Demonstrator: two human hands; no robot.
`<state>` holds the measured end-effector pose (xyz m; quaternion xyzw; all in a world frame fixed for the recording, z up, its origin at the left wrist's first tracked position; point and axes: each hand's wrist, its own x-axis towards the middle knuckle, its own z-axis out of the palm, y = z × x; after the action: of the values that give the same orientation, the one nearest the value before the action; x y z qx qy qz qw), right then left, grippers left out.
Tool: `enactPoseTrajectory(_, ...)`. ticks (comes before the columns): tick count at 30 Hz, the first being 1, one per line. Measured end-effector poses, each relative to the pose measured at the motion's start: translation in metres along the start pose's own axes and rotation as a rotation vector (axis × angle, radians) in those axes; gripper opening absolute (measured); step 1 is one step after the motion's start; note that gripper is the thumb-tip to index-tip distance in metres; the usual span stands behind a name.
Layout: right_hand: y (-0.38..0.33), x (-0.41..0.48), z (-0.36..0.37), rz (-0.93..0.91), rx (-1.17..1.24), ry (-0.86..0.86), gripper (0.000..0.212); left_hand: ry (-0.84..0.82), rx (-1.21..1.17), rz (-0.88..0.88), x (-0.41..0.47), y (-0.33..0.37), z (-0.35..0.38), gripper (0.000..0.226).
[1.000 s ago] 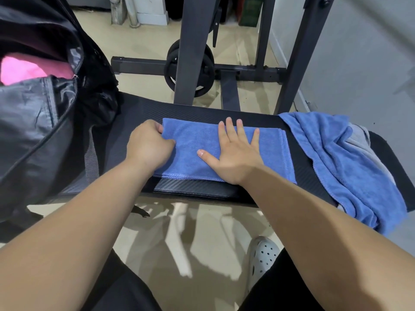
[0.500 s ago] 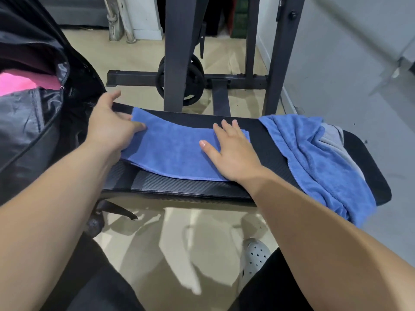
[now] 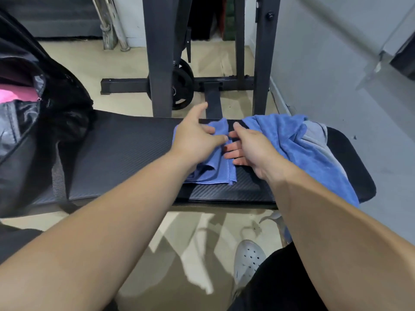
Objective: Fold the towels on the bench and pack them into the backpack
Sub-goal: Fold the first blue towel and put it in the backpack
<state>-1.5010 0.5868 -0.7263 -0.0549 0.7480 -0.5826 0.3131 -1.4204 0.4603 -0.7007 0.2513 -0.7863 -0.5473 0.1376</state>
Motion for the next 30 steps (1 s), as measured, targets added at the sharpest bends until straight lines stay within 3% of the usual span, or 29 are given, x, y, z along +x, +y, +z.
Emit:
enactPoseTrajectory(3, 0.003, 0.002, 0.001, -0.019, -0.034, 0.012, 0.034, -0.103, -0.164, -0.118, -0.004, -0.009, 0.004, 0.068)
enactPoseTrajectory(5, 0.004, 0.005, 0.004, -0.055, -0.072, 0.041, 0.037, -0.07, -0.196, -0.085, -0.004, -0.013, -0.004, 0.05)
enactPoseTrajectory(10, 0.011, 0.011, 0.014, -0.13, -0.17, 0.125, 0.028, 0.174, 0.126, 0.094, -0.008, -0.027, -0.029, 0.031)
enactPoseTrajectory(12, 0.01, 0.014, 0.016, -0.171, -0.179, 0.155, 0.023, 0.181, 0.383, 0.231, -0.013, -0.036, -0.033, 0.037)
enactPoseTrajectory(14, 0.005, 0.016, 0.013, -0.183, -0.151, 0.173, 0.02, 0.095, 0.653, 0.311, -0.017, -0.043, -0.031, 0.059)
enactPoseTrajectory(17, 0.006, 0.016, 0.006, -0.175, -0.19, 0.17, 0.014, -0.102, 0.947, 0.213, -0.024, -0.052, -0.019, 0.087)
enactPoseTrajectory(19, 0.01, 0.016, 0.005, -0.206, -0.335, 0.194, 0.01, -0.187, 1.047, 0.154, -0.027, -0.061, -0.013, 0.094)
enactPoseTrajectory(21, 0.01, 0.013, 0.006, -0.353, -0.446, 0.306, 0.016, -0.215, 1.081, 0.13, -0.027, -0.067, -0.011, 0.095)
enactPoseTrajectory(23, 0.003, 0.007, 0.01, -0.635, -0.471, 0.357, 0.02, -0.224, 1.094, 0.135, -0.026, -0.069, -0.01, 0.094)
enactPoseTrajectory(25, 0.001, 0.006, 0.016, -0.783, -0.625, 0.219, 0.029, -0.24, 1.091, 0.149, -0.027, -0.07, -0.011, 0.093)
enactPoseTrajectory(28, 0.011, 0.01, 0.018, -0.486, -1.082, -0.07, 0.044, -0.254, 1.084, 0.165, -0.028, -0.07, -0.015, 0.091)
enactPoseTrajectory(30, 0.014, 0.012, 0.017, -0.362, -1.198, -0.139, 0.048, -0.266, 1.068, 0.174, -0.031, -0.068, -0.017, 0.086)
